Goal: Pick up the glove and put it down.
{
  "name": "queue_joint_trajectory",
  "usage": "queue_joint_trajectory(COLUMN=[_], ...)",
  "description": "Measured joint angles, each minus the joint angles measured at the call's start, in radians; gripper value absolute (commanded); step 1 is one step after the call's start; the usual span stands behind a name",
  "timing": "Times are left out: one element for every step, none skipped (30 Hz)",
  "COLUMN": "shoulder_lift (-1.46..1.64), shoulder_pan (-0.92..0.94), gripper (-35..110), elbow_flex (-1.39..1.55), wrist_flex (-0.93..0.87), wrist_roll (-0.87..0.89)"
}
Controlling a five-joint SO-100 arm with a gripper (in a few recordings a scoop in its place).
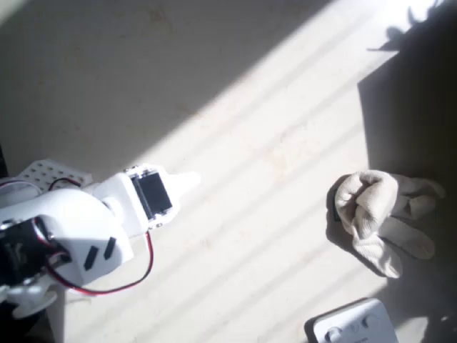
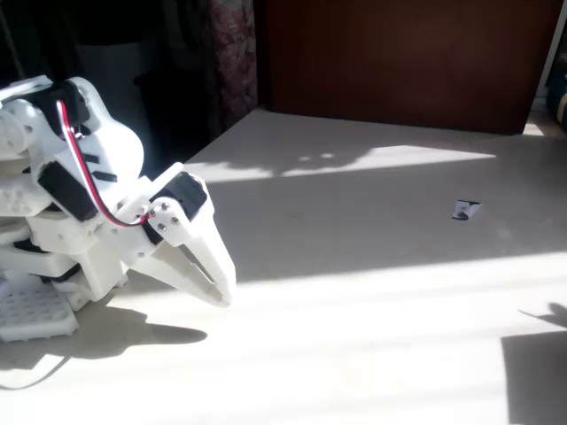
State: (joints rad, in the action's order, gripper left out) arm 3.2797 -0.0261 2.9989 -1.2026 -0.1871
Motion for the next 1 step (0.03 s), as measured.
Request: queue_joint_trajectory(shoulder_lift=[0.0], shoulder_pan=[0.0], gripper=[0], elbow_flex=[0.0], wrist_flex=[0.0], wrist_roll=[0.0])
